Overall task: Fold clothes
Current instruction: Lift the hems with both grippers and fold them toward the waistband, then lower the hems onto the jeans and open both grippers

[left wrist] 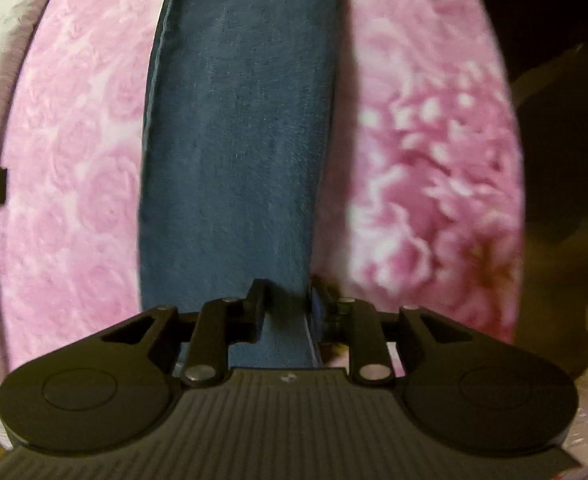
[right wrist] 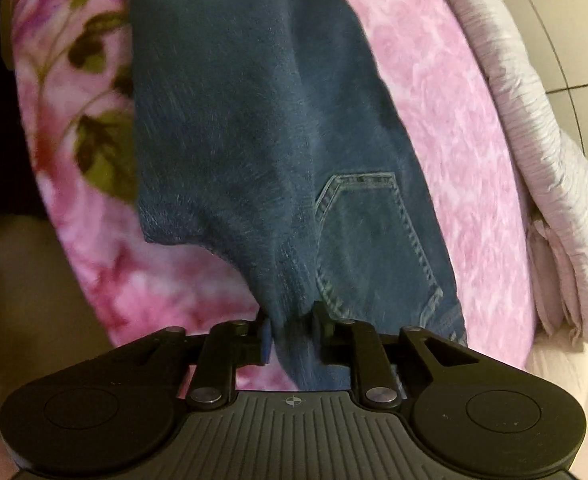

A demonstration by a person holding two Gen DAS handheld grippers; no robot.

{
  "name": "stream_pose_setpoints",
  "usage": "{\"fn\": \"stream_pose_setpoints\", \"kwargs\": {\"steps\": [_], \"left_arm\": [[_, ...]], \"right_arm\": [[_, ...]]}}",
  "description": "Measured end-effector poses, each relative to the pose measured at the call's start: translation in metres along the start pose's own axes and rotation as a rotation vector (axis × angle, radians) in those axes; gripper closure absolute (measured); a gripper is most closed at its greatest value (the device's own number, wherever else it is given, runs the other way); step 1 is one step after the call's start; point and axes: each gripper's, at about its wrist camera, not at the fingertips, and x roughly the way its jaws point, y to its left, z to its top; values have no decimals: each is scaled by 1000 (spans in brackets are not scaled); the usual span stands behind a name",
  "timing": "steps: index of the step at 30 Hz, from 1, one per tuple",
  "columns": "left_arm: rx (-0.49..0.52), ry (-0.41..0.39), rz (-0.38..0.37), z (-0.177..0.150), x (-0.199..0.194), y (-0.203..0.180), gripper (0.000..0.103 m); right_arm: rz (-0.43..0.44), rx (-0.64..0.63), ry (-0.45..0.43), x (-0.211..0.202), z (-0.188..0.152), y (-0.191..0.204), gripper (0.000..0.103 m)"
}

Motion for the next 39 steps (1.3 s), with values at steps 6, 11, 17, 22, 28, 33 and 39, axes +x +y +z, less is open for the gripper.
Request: {"fn": "stream_pose_setpoints", "kwargs": {"steps": [6,11,17,22,28,33,39], "left_arm": [[-208,-80,-37,-43,-32,39,81],[-420,-148,42,-42,-22,97,78],[-433,-145,61,4,21,129,78],[-369,-35,18,25,66,125,78],[-407,53,16,35,71,134,75],[-499,129,-4,42,79,149,75],[-509,150,5,36,66,153,75]], "right_arm": [[-62,72,65,-34,27,-17,63],[-58,174,17,-34,70,-61,62],[3,192,-39,14,102,-122,63],[119,141,-49,74,92,-166,63],[261,83,-78,137,87,-188,63],[331,191,-116,158,79,-208,61],[306,267,-110,131,75,-219,56]]}}
